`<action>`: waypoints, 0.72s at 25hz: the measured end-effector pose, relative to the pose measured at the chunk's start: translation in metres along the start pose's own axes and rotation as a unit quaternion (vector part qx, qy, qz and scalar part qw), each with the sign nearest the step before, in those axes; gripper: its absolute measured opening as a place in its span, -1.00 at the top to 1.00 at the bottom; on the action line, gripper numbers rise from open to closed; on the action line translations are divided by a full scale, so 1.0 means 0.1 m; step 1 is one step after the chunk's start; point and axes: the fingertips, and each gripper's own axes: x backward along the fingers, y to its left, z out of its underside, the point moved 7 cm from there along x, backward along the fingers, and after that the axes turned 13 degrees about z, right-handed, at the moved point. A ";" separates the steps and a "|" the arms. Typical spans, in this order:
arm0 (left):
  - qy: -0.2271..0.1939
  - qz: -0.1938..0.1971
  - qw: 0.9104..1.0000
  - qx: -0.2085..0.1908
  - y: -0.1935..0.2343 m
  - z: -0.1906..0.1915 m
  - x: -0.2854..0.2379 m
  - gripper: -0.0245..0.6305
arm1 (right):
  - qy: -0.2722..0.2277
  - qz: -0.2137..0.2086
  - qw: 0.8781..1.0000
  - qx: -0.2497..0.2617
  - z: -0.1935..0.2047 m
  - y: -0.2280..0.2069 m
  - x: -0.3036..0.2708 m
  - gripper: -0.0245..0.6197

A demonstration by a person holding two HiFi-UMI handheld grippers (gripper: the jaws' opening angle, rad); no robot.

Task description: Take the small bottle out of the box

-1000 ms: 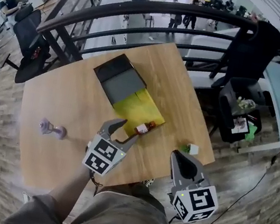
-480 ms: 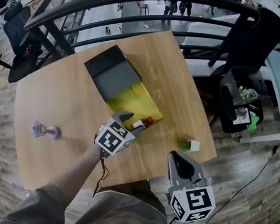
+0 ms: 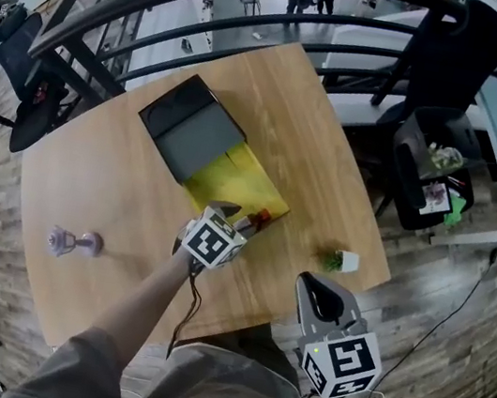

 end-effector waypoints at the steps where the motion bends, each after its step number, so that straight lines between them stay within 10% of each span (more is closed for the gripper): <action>1: 0.003 0.005 1.000 0.004 0.02 0.02 -0.04 0.29 | 0.002 -0.001 1.000 -0.001 0.01 -0.01 -0.01 0.87; 18: 0.029 0.039 0.999 0.012 0.17 0.03 -0.27 0.09 | 0.027 0.004 1.000 -0.015 0.25 -0.03 -0.09 0.87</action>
